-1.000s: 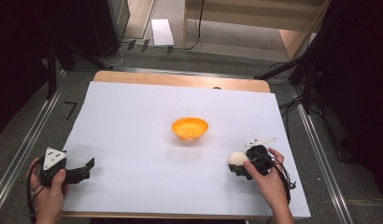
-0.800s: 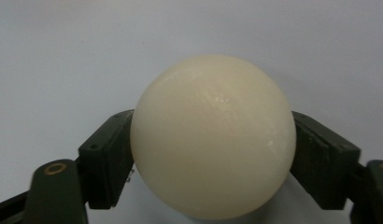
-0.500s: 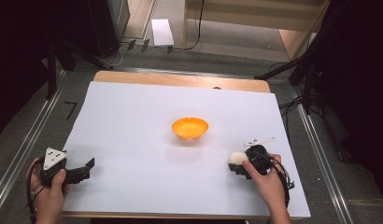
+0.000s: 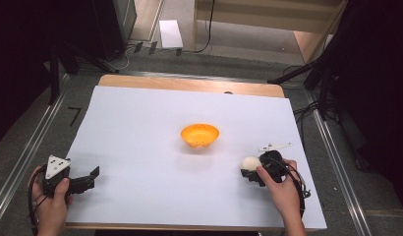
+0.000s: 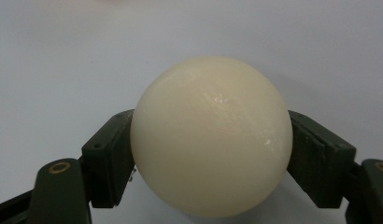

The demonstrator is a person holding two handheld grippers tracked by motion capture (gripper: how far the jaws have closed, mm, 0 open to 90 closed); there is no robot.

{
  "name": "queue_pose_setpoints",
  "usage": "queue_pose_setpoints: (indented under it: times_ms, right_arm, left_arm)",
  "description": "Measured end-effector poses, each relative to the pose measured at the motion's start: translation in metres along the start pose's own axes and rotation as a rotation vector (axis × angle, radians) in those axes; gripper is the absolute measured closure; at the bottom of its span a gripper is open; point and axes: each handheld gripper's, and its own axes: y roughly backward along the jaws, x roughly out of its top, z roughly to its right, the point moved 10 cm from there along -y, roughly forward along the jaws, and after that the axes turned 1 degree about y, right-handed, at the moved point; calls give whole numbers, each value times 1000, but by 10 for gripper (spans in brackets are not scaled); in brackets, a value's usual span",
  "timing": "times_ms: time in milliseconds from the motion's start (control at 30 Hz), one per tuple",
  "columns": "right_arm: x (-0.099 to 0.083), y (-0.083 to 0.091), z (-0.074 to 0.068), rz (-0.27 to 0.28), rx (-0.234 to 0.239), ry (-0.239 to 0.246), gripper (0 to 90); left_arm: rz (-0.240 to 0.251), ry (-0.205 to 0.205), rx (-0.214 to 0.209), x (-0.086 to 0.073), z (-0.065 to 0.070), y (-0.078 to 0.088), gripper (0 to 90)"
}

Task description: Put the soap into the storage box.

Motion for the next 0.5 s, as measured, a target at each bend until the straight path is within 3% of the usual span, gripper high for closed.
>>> queue_pose_setpoints:
  times_ms: [500]
  right_arm:
    - [21,5,-3,22,3,-1,242]
  left_arm:
    - [1,6,-4,0,0,0,0]
